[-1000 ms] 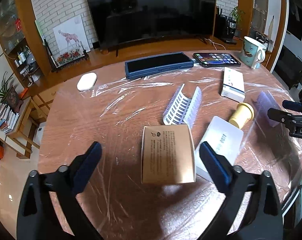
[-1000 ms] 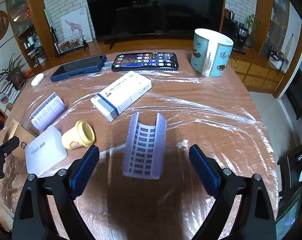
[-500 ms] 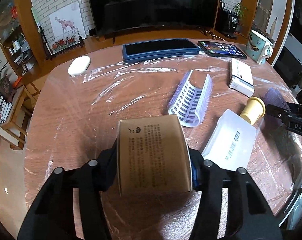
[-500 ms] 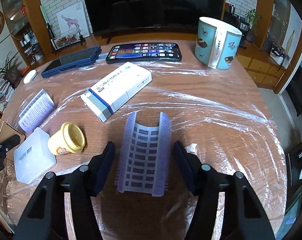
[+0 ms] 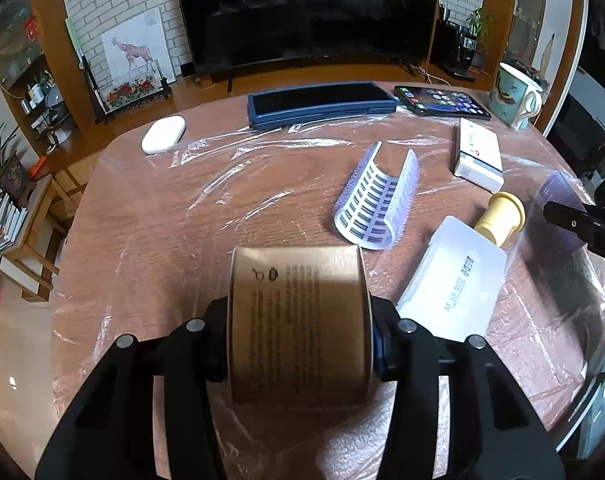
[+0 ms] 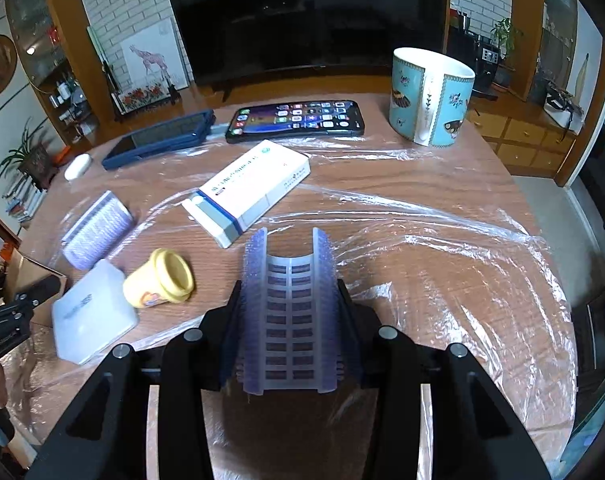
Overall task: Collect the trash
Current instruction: 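Grasp the brown cardboard box with the left gripper while the right grasps the lavender hair curler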
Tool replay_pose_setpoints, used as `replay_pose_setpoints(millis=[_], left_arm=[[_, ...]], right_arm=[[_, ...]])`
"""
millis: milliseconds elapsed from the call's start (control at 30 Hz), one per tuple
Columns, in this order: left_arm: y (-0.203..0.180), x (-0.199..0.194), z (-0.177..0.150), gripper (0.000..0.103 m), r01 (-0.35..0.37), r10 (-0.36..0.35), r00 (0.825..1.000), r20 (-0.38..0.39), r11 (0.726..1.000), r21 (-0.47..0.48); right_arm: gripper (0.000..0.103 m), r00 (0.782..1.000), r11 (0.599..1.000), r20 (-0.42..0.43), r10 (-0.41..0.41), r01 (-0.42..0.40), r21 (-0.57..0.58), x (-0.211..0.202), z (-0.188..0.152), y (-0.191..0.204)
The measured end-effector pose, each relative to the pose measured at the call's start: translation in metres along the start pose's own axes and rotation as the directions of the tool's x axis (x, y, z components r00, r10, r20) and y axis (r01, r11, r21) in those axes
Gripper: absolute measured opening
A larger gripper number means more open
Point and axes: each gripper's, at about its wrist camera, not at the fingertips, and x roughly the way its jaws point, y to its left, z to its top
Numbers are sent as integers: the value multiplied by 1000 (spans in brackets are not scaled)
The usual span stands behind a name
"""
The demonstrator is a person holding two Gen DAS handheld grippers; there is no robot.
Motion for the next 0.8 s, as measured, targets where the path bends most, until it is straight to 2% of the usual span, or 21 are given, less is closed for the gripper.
replay_pose_setpoints(millis=[200, 800], left_arm=[[0, -11, -6, 50, 11, -11, 1000, 16, 1000, -13], [-4, -43, -22, 48, 15, -13, 998, 66, 999, -30]], right_arm=[[42, 999, 999, 4, 40, -40, 10, -17, -8, -1], [42, 997, 997, 0, 80, -80, -22, -42, -33, 8]])
